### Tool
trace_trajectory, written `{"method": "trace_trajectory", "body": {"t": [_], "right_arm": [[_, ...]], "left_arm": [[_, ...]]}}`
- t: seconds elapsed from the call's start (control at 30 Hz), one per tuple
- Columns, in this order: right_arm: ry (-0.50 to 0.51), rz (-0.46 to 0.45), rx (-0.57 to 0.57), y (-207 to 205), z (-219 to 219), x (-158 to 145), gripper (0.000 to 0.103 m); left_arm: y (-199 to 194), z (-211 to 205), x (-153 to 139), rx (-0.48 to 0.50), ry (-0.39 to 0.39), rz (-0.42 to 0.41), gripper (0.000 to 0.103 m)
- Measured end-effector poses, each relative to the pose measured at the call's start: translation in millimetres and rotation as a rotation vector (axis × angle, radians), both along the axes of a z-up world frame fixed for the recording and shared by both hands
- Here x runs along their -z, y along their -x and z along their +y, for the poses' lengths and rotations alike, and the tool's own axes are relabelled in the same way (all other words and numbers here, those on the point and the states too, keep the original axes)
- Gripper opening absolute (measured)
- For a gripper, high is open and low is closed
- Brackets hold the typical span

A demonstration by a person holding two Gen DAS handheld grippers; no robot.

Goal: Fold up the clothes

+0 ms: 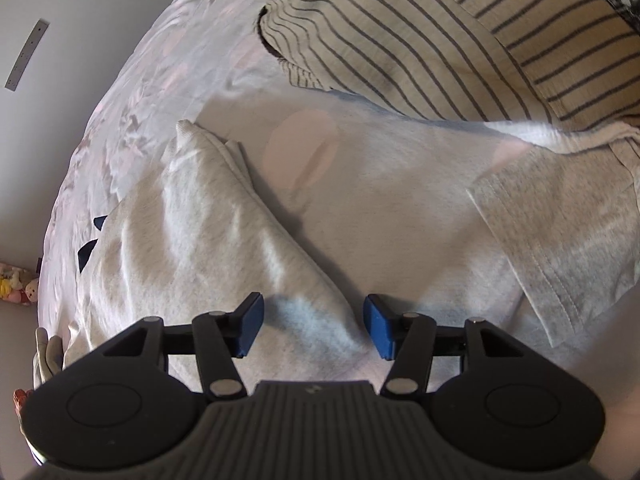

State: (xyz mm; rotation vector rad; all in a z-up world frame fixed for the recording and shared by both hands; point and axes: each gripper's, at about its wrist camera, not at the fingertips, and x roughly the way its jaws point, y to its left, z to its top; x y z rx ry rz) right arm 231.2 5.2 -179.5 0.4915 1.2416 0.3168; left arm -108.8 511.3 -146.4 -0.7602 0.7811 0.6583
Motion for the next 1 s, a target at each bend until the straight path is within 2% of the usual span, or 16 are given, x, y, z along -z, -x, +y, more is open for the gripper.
{"method": "trace_trajectory", "body": {"t": [0.1, 0.23, 0.37, 0.43, 0.57, 0.67, 0.8, 1.0], "right_arm": [[0.050, -0.005, -0.051, -1.9, 12.7, -1.4, 0.060], [0.127, -0.015, -0.098, -5.3, 30.5, -0.4, 0.069], [0.165, -0.023, -0.100, -7.8, 43.4, 6.5, 0.078], [0.187, -0.031, -0.123, -11.1, 49.1, 3.0, 0.078], [0.225, -0.061, -0.185, -20.0, 59.0, -11.6, 0.072], [0.196, -0.104, -0.216, -35.3, 65.8, -28.5, 0.071], [0.195, -0.141, -0.250, -61.0, 84.3, -38.5, 0.071], [0.275, -0.151, -0.352, -90.0, 115.3, -23.8, 0.073]], "left_arm": [[-8.8, 2.5, -0.5, 0.037, -0.036, 0.000, 0.055], [-12.9, 9.7, 10.1, 0.047, 0.013, -0.020, 0.055], [-16.9, 16.7, 19.5, 0.057, 0.055, -0.040, 0.060], [-18.0, 19.0, 18.3, 0.057, 0.045, -0.051, 0.060], [-17.1, 26.0, 3.3, 0.027, -0.038, -0.119, 0.060], [-23.6, 36.2, -2.7, 0.014, -0.051, -0.157, 0.060], [-44.7, 40.3, -4.4, 0.050, -0.096, -0.117, 0.060], [-68.0, 36.7, 3.4, 0.135, -0.132, -0.031, 0.060]]}}
